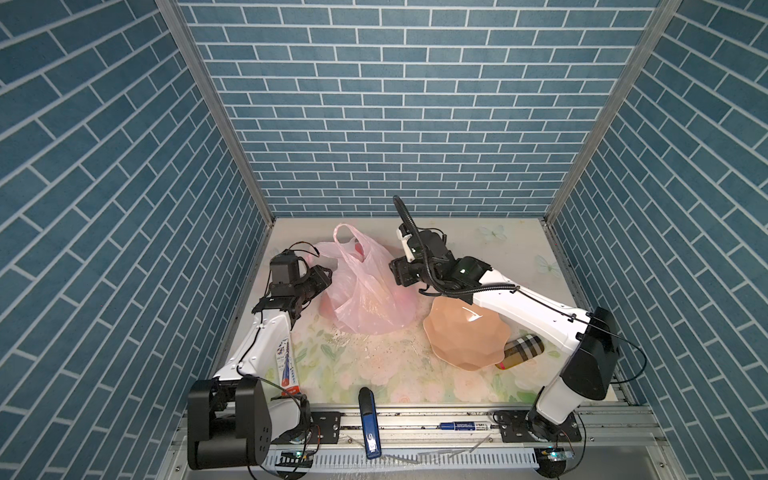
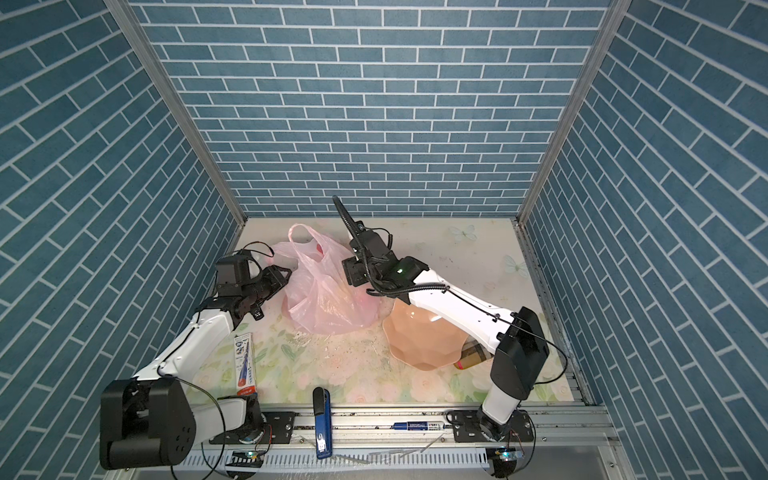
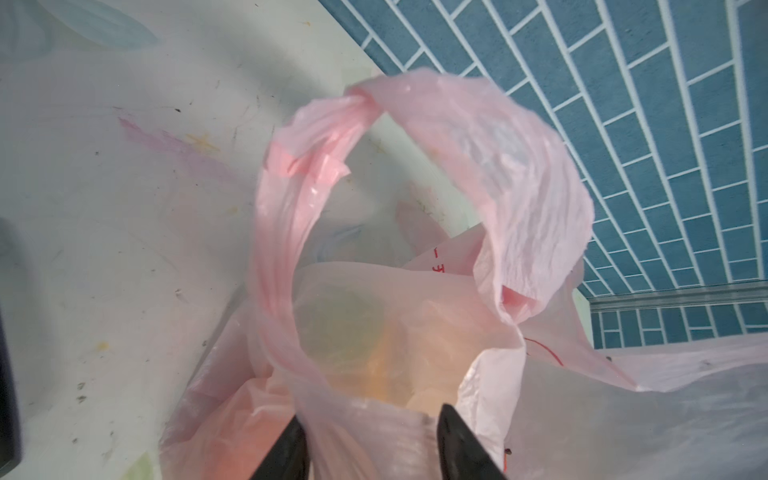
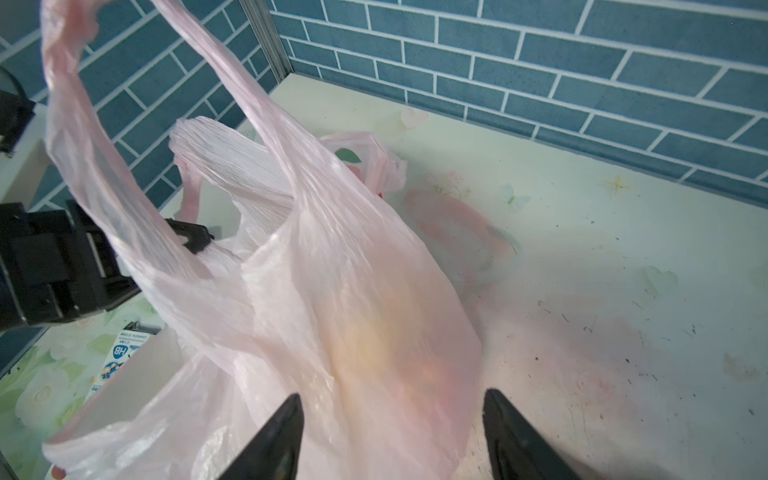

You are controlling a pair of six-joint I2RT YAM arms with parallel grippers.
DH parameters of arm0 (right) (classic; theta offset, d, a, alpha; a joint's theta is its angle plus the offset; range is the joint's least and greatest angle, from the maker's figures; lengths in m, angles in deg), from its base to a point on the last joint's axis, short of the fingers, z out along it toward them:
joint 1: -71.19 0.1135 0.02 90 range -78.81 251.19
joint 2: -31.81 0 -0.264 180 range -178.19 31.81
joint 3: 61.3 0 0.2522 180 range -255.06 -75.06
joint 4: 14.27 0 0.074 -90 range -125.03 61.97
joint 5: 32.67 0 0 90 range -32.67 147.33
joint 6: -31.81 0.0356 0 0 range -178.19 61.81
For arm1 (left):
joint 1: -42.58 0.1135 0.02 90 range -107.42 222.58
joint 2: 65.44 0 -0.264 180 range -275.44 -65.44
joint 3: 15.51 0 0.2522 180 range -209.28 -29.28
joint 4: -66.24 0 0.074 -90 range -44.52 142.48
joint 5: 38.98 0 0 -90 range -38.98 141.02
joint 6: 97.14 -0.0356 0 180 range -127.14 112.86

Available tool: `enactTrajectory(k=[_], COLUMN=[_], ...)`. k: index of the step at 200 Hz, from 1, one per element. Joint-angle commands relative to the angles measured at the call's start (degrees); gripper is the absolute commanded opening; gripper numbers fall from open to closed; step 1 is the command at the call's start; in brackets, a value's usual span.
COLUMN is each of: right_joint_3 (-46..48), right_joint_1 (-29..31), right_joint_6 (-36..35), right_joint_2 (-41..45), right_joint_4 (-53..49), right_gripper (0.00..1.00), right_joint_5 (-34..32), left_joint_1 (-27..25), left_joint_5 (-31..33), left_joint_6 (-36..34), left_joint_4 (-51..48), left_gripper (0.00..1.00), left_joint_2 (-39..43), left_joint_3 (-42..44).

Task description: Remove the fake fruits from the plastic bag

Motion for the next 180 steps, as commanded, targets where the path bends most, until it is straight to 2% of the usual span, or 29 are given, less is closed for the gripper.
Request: enactTrajectory(k=[1, 39, 81, 145, 180], right_joint_3=[-5.7, -15.5, -22.5, -31.5, -35.5], right_joint_1=[3.9, 8.5, 10.7, 10.9, 10.7], right_joint_6=[5.0, 9.3, 10.5, 8.9, 7.3], right_joint_2=[-4.6, -12.6, -17.9, -25.7, -30.0], right_joint_4=[-1.8, -4.6, -7.9, -10.1, -9.7], right_gripper=[0.69, 0.72, 0.76, 0.78, 0.78], right_joint_5=[-8.7, -13.8, -15.9, -16.7, -14.9], left_joint_1=[0.3, 0.3, 0.3, 0.3, 0.2], left_joint_5=[-3.5, -5.9, -7.6, -9.8, -10.3], left_joint_6=[2.8, 3.4, 3.4, 5.4, 5.5], left_joint_4=[7.3, 9.4, 10.3, 13.4, 14.1], left_gripper=[0.41, 0.34, 0.32, 0.28, 0.28], left_joint_2=[0.1, 1.2, 1.7, 2.5, 2.0], left_joint_3=[1.7, 4.9, 5.8, 7.5, 7.8])
